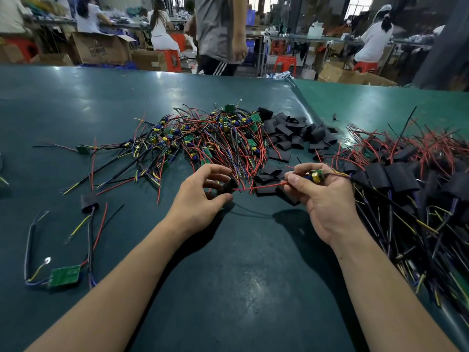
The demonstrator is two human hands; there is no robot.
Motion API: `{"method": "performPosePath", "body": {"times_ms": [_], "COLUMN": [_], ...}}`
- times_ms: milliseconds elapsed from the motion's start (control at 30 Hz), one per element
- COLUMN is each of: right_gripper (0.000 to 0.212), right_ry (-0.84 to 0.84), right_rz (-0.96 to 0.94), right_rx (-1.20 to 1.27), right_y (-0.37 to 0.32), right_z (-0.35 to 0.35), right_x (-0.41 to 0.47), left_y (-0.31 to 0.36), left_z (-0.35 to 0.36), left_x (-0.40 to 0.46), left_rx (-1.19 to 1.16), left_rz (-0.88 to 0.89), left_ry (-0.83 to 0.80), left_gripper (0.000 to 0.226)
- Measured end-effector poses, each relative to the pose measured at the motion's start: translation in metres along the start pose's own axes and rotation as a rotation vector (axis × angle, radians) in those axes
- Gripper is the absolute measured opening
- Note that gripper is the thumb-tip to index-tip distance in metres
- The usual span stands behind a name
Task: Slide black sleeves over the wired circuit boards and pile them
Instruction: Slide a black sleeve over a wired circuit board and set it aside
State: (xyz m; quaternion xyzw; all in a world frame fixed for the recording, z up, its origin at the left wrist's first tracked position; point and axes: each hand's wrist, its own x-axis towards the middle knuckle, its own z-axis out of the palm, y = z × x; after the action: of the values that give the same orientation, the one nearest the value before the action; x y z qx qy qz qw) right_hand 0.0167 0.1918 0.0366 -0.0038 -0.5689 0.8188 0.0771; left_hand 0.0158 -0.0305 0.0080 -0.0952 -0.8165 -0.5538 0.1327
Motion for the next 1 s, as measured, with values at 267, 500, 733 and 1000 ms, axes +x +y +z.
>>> {"method": "performPosePath", "body": {"times_ms": [267,500,733,1000], "right_gripper": [0.018,0.019,0.02,0.022], "right_ry": [-0.024,0.033,0.072,0.063], "right_rz": [0.083,0.085,0.066,0.072], "right_rx": [0.038,0.046,0.011,-0.029], "right_y": [-0.002,-0.002,-0.001,-0.003], "right_z": [-0.006,-0.007,-0.01,-0.013], "right_x": [0.003,0.004,0.007,0.008], "left_y": [-0.001,0.006,0.008,0.007], "left_z": [0.0,0.001,0.001,0.001], "left_x": [-0.001,-0.004,-0.005,-0.004], "left_rx": [-0.012,-0.056,-0.063,-0.055], "left_rz": [0.019,0.061,0.107,0.101], "left_ry": [-0.026,-0.123,-0.167,-0.16], "left_gripper": [0.049,0.048,0.046,0.042]}}
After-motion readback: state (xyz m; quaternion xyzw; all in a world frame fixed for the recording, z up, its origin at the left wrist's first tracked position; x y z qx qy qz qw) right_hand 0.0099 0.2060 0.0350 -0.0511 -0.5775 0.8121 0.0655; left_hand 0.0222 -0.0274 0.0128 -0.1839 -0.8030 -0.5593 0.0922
